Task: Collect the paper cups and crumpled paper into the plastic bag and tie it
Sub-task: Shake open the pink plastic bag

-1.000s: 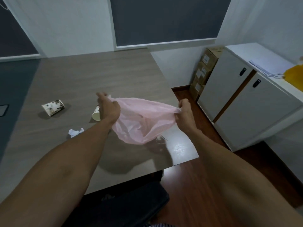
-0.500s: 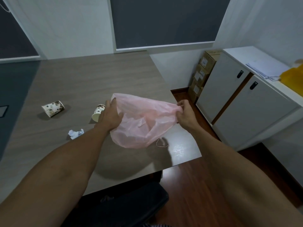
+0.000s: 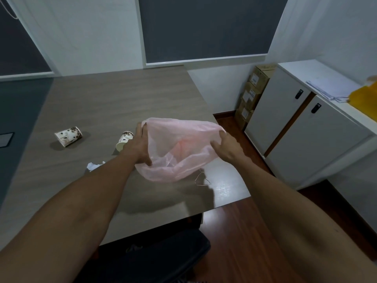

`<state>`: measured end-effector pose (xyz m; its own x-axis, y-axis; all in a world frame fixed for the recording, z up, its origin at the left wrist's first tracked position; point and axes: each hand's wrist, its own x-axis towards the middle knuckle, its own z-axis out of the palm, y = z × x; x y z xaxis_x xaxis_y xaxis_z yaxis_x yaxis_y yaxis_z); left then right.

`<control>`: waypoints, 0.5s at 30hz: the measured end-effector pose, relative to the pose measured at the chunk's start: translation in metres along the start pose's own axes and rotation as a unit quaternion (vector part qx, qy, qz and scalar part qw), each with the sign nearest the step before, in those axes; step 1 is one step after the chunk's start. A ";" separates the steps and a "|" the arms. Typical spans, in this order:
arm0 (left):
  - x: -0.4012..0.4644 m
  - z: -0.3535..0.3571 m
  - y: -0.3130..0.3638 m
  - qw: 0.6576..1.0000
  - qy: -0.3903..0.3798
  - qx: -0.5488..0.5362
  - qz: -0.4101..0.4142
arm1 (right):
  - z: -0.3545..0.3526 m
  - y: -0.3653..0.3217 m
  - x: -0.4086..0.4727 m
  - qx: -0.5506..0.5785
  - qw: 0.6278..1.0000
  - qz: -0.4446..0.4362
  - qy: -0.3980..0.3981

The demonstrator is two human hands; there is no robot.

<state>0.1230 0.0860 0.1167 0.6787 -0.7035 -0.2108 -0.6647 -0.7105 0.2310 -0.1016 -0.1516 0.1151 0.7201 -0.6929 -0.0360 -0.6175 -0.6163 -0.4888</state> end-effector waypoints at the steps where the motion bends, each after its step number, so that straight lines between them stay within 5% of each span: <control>1: 0.001 0.003 0.001 1.000 0.001 -0.019 0.018 | 0.001 -0.003 -0.001 0.004 0.999 0.027 0.038; 3: 0.001 0.006 0.002 0.999 -0.001 -0.028 0.036 | 0.002 -0.006 -0.002 0.003 0.998 0.034 0.053; 5: 0.004 0.000 0.004 0.999 0.008 -0.031 0.039 | -0.002 -0.009 -0.001 -0.034 0.999 0.010 -0.037; 7: 0.007 -0.014 0.012 0.991 0.105 -0.055 0.056 | -0.014 -0.016 0.009 -0.046 0.997 -0.013 -0.066; 10: 0.016 -0.040 0.031 0.926 0.361 -0.056 0.092 | -0.032 -0.038 0.030 -0.053 0.982 -0.122 0.137; 12: 0.020 -0.050 0.041 0.894 0.431 -0.056 0.111 | -0.037 -0.050 0.036 -0.028 0.947 -0.162 0.277; 13: 0.023 -0.048 0.041 0.907 0.403 -0.058 0.105 | -0.034 -0.048 0.038 -0.029 0.951 -0.148 0.271; 15: 0.021 -0.027 0.028 0.987 0.141 0.011 0.076 | -0.013 -0.027 0.030 -0.161 0.982 -0.097 0.029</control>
<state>0.1271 0.0516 0.1443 0.6284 -0.7718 0.0978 -0.7701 -0.5993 0.2185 -0.0677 -0.1608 0.1384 0.8213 -0.5642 0.0843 -0.5442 -0.8192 -0.1811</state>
